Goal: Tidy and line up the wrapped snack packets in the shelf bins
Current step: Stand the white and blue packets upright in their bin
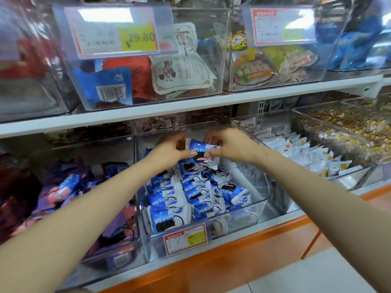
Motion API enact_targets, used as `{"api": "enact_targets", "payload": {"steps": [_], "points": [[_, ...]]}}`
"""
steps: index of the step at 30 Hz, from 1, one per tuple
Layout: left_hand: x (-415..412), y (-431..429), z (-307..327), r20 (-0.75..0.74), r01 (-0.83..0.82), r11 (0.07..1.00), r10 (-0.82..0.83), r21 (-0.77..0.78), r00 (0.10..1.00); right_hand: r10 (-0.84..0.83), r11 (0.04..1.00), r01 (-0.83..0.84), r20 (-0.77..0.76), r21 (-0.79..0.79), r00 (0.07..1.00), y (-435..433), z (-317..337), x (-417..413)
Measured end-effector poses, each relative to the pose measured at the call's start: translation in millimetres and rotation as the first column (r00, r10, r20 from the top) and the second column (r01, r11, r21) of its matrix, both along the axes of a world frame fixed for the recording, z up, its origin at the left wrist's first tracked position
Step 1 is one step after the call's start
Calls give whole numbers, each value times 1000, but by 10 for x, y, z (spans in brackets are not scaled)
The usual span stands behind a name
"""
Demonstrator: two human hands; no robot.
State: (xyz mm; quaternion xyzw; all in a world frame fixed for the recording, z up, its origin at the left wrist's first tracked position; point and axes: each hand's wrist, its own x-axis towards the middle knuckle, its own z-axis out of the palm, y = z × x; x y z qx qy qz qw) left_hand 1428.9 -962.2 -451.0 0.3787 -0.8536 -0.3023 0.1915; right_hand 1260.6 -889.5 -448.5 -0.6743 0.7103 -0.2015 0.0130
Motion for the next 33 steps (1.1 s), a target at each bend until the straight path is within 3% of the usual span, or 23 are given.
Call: {"api": "enact_targets", "payload": {"steps": [4, 7, 13, 17, 19, 23, 29, 33], "points": [[218, -132, -32, -195, -68, 998, 67, -1, 978, -10, 996, 7, 40, 89, 999, -86, -79, 43], [354, -157, -63, -243, -175, 983, 155, -61, 957, 3, 983, -18, 77, 185, 997, -195, -254, 49], [472, -159, -209, -102, -211, 948, 192, -239, 976, 15, 984, -63, 277, 167, 961, -289, -460, 151], [460, -151, -224, -81, -220, 936, 206, -276, 975, -64, 991, -9, 521, 137, 851, -310, -514, 138], [458, -139, -228, -63, -216, 930, 206, -297, 976, -70, 990, -6, 521, 143, 851, -320, -545, 143], [457, -124, -210, 27, -189, 921, 211, -341, 977, -103, 985, 44, 370, 165, 923, -312, -539, 162], [409, -119, -192, 68, -145, 946, 171, -289, 983, -163, 962, 63, 374, 266, 913, -252, -391, 110], [343, -92, -167, 94, -86, 985, 101, -151, 990, -108, 985, -5, 641, 172, 760, -126, -122, 50]]}}
